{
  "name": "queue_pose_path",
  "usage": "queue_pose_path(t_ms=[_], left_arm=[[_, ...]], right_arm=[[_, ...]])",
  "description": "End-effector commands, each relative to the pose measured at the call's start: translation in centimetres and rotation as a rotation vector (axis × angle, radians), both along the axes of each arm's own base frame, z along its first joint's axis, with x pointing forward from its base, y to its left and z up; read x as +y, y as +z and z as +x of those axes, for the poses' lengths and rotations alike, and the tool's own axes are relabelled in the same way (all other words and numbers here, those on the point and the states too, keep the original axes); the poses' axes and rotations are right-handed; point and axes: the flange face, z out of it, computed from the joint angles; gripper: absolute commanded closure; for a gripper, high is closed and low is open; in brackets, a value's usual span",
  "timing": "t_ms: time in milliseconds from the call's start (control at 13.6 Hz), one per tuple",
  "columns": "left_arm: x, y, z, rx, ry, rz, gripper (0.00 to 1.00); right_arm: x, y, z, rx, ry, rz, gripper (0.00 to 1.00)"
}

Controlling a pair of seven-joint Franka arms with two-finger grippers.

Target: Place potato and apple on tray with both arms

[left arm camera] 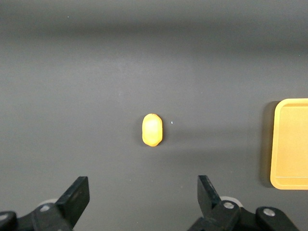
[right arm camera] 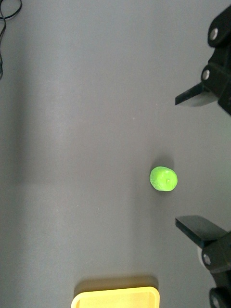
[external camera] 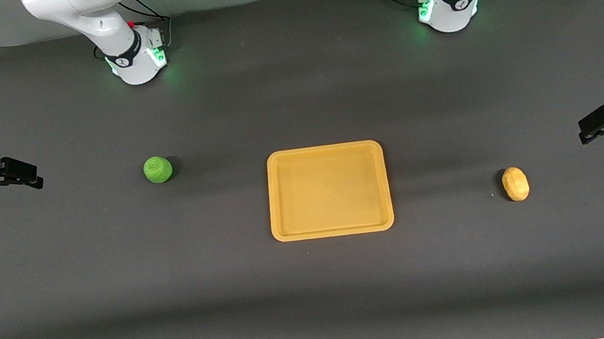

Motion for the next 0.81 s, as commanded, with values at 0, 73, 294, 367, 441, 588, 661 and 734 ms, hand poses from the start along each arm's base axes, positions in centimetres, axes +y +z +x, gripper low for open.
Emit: queue_pose_path(t_ms=[0, 73, 294, 367, 441, 588, 661, 734], left_arm=[[-0.1, 0.3, -0.1, 0.007, -0.008, -0.002, 0.00], [0.2, 0.4, -0.2, 0.009, -0.010, -0.001, 0.00], [0.8, 1.4, -0.8, 0.008, -0.024, -0.003, 0.00], [0.9, 1.7, -0.9, 0.010, -0.022, -0.003, 0.00], [0.8, 1.8, -0.8, 0.008, -0.025, -0.003, 0.00], [0.3, 1.2, -0.8, 0.022, -0.030, -0.004, 0.00], [-0.2, 1.2, -0.8, 0.022, -0.030, -0.005, 0.00], [-0.3, 1.3, -0.7, 0.019, -0.031, -0.005, 0.00]], right_arm=[[0.1, 0.3, 0.3, -0.007, 0.003, 0.008, 0.00], [0.1, 0.3, 0.3, -0.007, 0.002, 0.014, 0.00], [0.2, 0.3, 0.3, -0.009, 0.004, 0.014, 0.00], [0.1, 0.3, 0.3, -0.007, 0.002, 0.014, 0.00], [0.2, 0.3, 0.3, -0.009, 0.004, 0.014, 0.00], [0.2, 0.3, 0.3, -0.010, 0.004, 0.014, 0.00], [0.1, 0.5, 0.3, -0.013, 0.002, 0.014, 0.00], [0.2, 0.4, 0.4, -0.012, 0.004, 0.014, 0.00]])
